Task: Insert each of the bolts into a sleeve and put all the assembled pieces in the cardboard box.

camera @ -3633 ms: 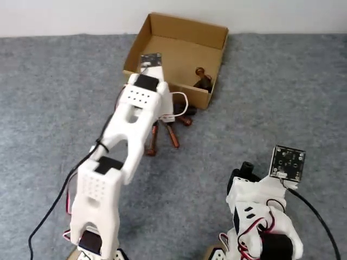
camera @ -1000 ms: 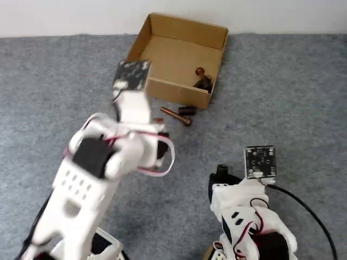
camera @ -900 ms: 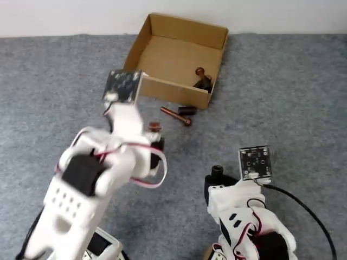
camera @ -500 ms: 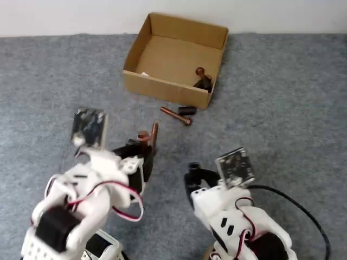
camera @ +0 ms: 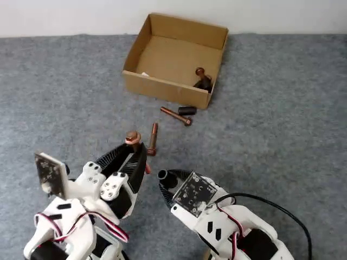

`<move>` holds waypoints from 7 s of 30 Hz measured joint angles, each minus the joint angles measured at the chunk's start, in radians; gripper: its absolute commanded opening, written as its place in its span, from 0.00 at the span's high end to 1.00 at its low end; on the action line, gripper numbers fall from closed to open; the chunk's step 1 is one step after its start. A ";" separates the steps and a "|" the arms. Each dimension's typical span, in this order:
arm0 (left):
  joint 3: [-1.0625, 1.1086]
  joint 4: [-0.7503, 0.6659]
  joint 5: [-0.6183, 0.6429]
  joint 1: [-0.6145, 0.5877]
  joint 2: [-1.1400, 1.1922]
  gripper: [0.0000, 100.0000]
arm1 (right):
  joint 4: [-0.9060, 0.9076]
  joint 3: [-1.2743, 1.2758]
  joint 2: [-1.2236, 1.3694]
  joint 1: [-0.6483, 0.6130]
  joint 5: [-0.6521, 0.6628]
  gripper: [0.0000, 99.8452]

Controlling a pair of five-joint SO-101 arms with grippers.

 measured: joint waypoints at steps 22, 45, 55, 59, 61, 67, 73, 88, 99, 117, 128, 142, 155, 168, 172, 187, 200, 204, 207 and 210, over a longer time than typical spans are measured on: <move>0.118 -0.118 0.000 0.077 -0.009 1.00 | -0.063 0.000 0.000 -0.002 0.063 0.99; 0.078 0.112 -0.087 0.087 -0.017 0.98 | -0.063 0.003 0.003 -0.005 0.064 0.99; 0.203 0.115 -0.146 0.080 -0.018 0.84 | -0.063 0.041 0.003 0.000 0.064 0.99; 0.215 0.129 -0.153 0.124 -0.006 0.84 | -0.063 0.038 -0.002 -0.005 0.066 0.99; 0.215 0.135 -0.152 0.133 -0.015 0.84 | -0.063 0.040 0.003 0.000 0.064 0.99; 0.204 0.141 -0.158 0.140 -0.015 0.84 | -0.063 0.038 0.002 -0.002 0.064 0.99; 0.138 0.150 -0.176 0.140 -0.015 0.84 | -0.063 0.038 0.002 -0.002 0.066 0.99; 0.048 0.195 -0.387 -0.158 -0.017 1.00 | -0.063 0.038 0.002 0.017 0.066 0.99; 0.269 0.127 -0.569 -0.442 -0.017 1.00 | -0.063 0.038 0.002 0.368 -0.041 0.99; 0.704 -0.051 -0.589 -0.583 -0.011 1.00 | 0.141 -0.155 0.129 0.684 -0.318 0.99; 0.718 -0.098 -0.555 -0.583 -0.011 1.00 | -0.051 -0.583 0.718 0.680 -0.318 0.99; 0.718 -0.098 -0.485 -0.583 -0.011 1.00 | -0.701 -0.821 1.445 0.681 -0.242 0.99; 0.718 -0.098 -0.485 -0.583 -0.011 1.00 | -0.822 -1.258 2.062 0.637 -0.190 0.99; 0.718 -0.098 -0.485 -0.583 -0.011 1.00 | -0.620 -1.545 2.381 0.594 -0.189 0.99; 0.718 -0.098 -0.485 -0.583 -0.011 1.00 | -0.523 -1.651 2.443 0.595 -0.189 0.96; 0.718 -0.098 -0.485 -0.583 -0.011 1.00 | -0.354 -1.918 2.558 0.588 -0.146 0.95; 0.718 -0.098 -0.485 -0.583 -0.011 1.00 | 0.002 -2.260 2.559 0.583 -0.146 0.99; 0.718 -0.098 -0.485 -0.583 -0.011 1.00 | 0.178 -2.392 2.559 0.562 -0.146 0.99; 0.718 -0.098 -0.485 -0.583 -0.011 1.00 | 0.304 -2.473 2.559 0.545 -0.146 0.99; 0.718 -0.098 -0.485 -0.583 -0.011 1.00 | 0.414 -2.542 2.559 0.528 -0.146 0.99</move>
